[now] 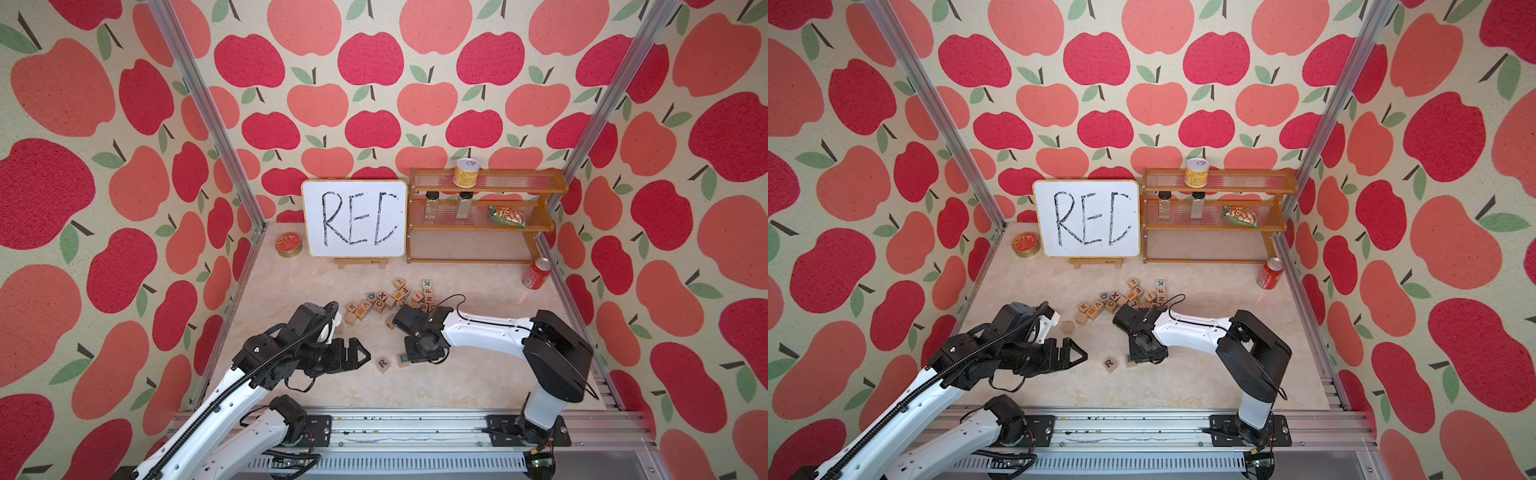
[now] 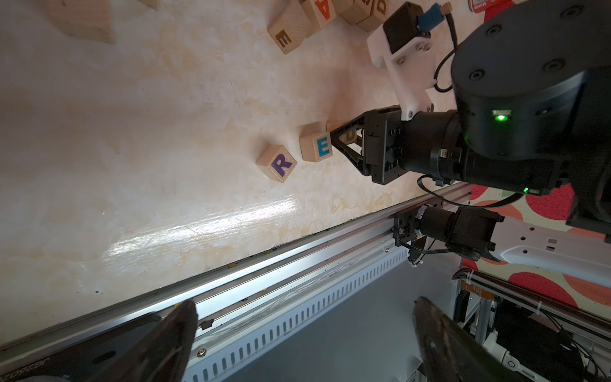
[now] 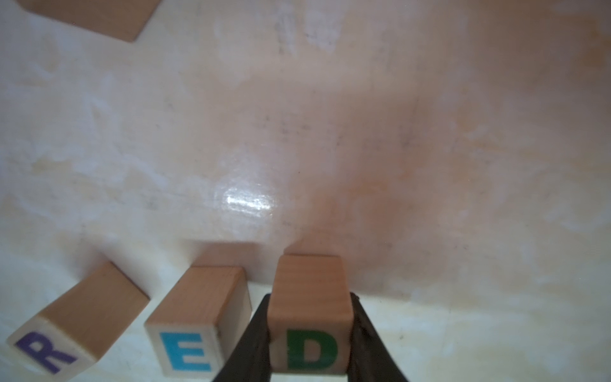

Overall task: Assemble the uppercase word "red" with letter blocks
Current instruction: Place the letter block at the center of the board.

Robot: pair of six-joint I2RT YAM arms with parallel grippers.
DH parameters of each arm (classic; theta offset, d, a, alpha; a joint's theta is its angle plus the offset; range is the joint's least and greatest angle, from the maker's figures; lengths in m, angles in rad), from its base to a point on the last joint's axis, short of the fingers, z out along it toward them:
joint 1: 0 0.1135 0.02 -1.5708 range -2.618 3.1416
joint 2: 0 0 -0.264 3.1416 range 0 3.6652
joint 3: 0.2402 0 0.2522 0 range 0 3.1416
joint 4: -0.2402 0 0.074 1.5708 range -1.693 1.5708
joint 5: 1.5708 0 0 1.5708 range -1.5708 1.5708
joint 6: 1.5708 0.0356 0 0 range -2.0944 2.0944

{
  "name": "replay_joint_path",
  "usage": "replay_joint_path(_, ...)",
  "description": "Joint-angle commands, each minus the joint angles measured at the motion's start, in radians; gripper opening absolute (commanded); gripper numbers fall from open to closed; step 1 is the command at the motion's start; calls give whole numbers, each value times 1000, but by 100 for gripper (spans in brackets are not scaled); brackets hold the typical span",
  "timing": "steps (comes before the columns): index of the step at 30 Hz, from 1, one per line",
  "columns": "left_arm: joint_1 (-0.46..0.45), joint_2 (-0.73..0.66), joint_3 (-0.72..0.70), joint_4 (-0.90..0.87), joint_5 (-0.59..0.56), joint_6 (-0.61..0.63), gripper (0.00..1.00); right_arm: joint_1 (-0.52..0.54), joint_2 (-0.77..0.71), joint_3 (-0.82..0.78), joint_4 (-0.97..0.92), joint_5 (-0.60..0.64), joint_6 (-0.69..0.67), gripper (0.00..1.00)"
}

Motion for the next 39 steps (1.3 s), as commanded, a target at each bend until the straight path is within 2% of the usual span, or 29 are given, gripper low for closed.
replay_joint_path(1,6,-3,-16,2,-9,10,100,-3,5,13,-38,7,-3,30)
replay_joint_path(5,6,-9,-21,2,-9,8,100,7,-3,-1,-32,3,22,26)
replay_joint_path(18,7,-19,-33,-3,-3,16,100,33,5,-13,-21,0,71,27)
replay_joint_path(34,8,-32,-46,-1,1,16,100,38,-35,17,-68,27,56,45)
replay_joint_path(39,8,-24,-50,8,3,15,100,36,-48,38,-84,33,47,45)
